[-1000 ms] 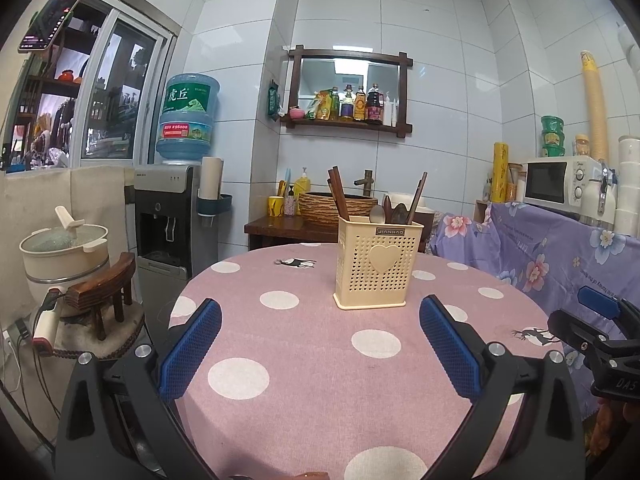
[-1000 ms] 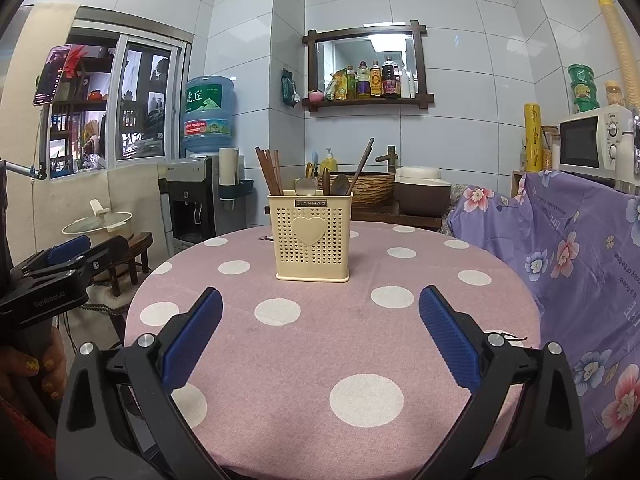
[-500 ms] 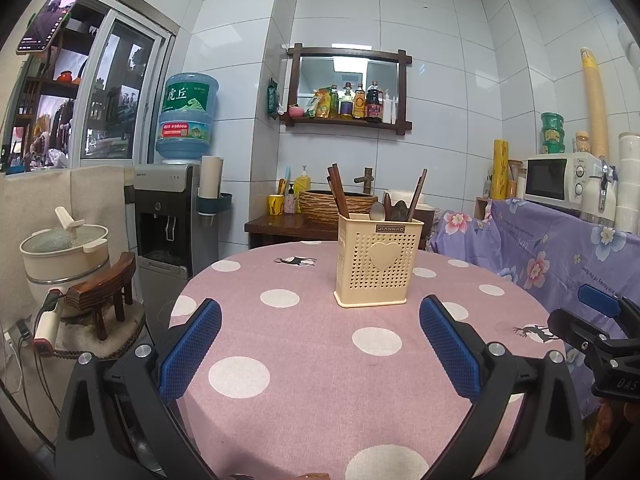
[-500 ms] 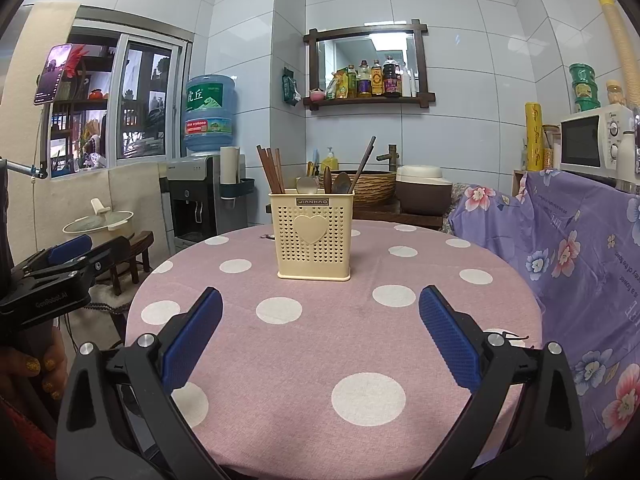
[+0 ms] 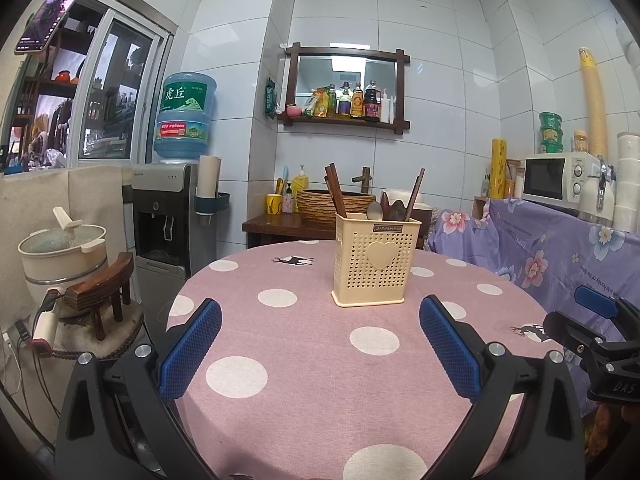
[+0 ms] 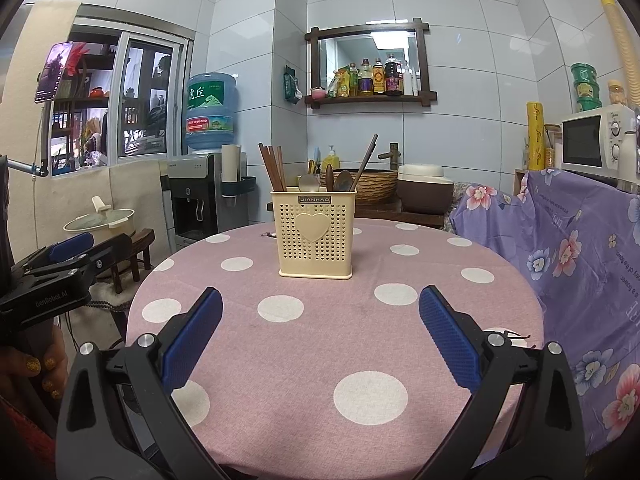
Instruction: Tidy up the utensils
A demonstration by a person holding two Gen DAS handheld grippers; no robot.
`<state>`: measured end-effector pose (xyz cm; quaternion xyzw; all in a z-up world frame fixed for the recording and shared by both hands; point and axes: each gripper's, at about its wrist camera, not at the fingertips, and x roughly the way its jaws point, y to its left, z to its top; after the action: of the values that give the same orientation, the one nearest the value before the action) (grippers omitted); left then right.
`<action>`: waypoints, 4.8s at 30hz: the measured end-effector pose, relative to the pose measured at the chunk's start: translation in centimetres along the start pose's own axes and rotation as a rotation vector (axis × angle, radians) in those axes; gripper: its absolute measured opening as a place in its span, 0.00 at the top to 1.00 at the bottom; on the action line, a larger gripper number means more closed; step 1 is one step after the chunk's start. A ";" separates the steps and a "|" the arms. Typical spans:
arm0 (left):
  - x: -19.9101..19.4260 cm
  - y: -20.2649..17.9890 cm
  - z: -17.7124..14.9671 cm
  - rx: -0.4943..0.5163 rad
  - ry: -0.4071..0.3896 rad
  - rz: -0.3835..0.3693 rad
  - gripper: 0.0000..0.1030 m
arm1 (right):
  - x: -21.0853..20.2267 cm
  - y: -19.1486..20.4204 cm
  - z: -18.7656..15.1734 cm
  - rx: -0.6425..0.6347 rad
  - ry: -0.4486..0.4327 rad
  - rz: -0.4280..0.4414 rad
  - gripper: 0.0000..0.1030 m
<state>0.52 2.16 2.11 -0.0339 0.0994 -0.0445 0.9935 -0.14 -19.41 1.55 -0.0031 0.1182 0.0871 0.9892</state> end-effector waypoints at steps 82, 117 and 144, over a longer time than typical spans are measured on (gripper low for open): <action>1.0 1.1 -0.1 0.026 0.083 0.017 0.05 | 1.0 -0.2 -0.5 0.022 0.045 0.008 0.06; 0.9 0.8 -0.1 0.027 0.081 0.017 0.05 | 1.1 -0.3 -0.5 0.020 0.052 0.009 0.06; 1.2 0.7 -0.2 0.031 0.094 0.022 0.05 | 1.1 -0.3 -0.5 0.020 0.052 0.009 0.06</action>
<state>1.69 2.77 1.67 -0.0151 0.1456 -0.0366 0.9885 0.88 -19.49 0.81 0.0051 0.1450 0.0902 0.9853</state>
